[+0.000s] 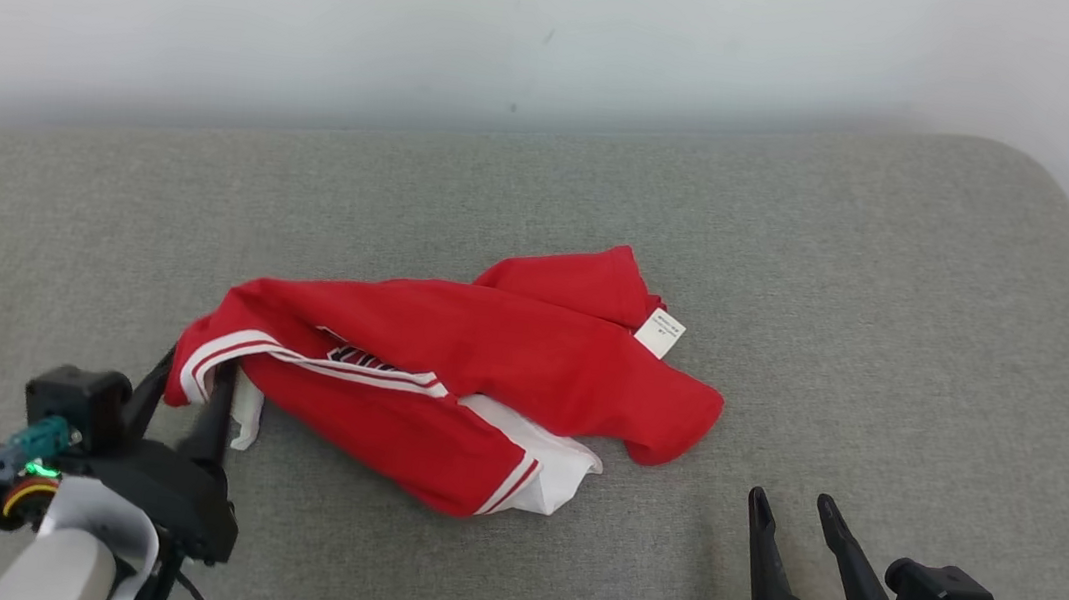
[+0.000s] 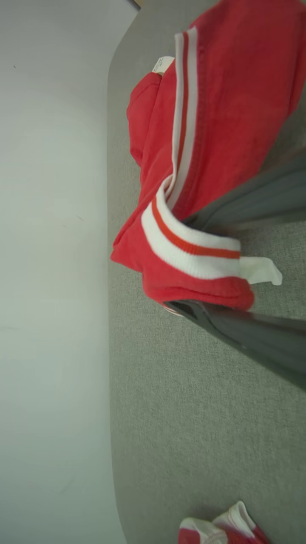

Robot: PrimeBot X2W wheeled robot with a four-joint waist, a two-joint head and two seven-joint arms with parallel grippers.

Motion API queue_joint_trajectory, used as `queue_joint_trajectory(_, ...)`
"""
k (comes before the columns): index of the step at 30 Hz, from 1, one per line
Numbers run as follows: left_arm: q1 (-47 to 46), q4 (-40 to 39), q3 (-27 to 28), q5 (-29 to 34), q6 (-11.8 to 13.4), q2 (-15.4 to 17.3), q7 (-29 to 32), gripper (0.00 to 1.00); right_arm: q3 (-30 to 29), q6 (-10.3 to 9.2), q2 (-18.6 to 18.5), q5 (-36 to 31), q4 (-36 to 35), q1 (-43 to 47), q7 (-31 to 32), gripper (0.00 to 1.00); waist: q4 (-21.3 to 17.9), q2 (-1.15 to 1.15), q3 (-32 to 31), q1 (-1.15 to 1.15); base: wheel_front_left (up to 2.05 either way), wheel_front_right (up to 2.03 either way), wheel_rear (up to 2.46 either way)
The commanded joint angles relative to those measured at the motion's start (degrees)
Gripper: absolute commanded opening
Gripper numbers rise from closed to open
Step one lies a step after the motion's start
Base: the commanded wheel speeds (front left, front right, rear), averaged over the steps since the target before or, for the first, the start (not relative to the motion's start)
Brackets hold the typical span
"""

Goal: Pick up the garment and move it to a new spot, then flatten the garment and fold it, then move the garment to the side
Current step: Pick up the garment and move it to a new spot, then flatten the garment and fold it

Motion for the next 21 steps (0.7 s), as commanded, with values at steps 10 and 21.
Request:
queue_joint_trajectory(10,7.2,-2.9,-1.7,-0.4,1.7,-3.3,-4.7,1.00,-0.3,0.04,-0.1,-0.4,-0.5,1.4,0.5,1.00,2.4,0.00,-0.7,0.00,0.00,0.00,0.00)
queue_joint_trajectory(21,11.6,-8.7,-6.8,1.2,3.2,-6.3,-2.5,1.00,0.3,0.04,-0.1,-0.2,-1.1,2.3,1.2,1.00,2.0,0.00,-1.5,0.00,0.00,0.00,0.00)
